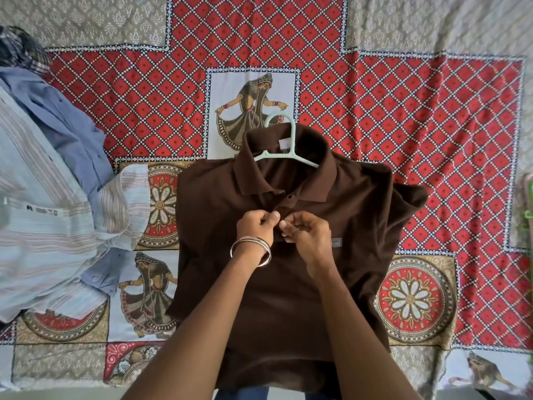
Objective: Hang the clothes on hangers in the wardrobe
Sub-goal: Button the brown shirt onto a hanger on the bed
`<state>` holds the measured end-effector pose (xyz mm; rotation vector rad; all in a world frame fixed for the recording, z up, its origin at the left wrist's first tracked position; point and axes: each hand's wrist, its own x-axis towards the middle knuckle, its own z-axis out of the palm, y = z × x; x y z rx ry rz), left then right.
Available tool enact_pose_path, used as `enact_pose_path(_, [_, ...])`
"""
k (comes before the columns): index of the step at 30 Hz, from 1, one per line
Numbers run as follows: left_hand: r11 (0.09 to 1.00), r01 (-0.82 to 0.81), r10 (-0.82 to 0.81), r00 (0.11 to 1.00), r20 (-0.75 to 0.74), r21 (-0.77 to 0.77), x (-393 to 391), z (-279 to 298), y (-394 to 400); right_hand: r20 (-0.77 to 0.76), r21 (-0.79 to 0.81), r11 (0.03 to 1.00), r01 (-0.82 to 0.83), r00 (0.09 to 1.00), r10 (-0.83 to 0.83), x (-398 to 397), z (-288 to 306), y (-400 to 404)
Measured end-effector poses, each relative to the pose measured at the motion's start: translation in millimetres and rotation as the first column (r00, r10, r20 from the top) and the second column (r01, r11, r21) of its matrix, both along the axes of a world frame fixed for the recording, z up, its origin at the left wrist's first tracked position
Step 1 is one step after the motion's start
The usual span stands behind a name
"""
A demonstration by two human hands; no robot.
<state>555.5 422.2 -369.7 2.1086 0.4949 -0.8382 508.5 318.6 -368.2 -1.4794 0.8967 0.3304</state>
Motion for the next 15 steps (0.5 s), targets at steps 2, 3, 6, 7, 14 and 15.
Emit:
enact_pose_path(2, [0.991, 0.112, -0.118, 0.990, 0.082, 0.072, -3, -1, -2, -0.006, 0.055, 0.998, -0.017, 1.000, 0.017, 2, 2, -3])
enact_pose_path(3, [0.972, 0.181, -0.199, 0.973, 0.116, 0.153, -4, 0, -3, -0.013, 0.082, 0.996, -0.025, 1.000, 0.026, 2, 4, -3])
enact_pose_path(6, [0.891, 0.323, -0.384, 0.911, 0.149, 0.318, -7, 0, -4, -0.060, 0.107, 0.993, -0.040, 0.997, 0.046, 3, 2, -3])
enact_pose_path(7, [0.883, 0.327, -0.400, 0.900, 0.175, 0.338, -6, 2, -3, -0.081, 0.090, 0.994, -0.057, 0.995, 0.064, 4, 0, -3])
enact_pose_path(14, [0.823, 0.222, -0.524, 0.654, 0.546, 0.523, 30, 7, 3, 0.097, -0.593, 0.793, -0.139, 0.965, 0.242, 21, 13, -14])
enact_pose_path(15, [0.774, 0.275, -0.598, 0.614, 0.515, 0.570, 38, 8, 1, 0.067, -0.680, 0.700, -0.218, 0.933, 0.355, 25, 14, -15])
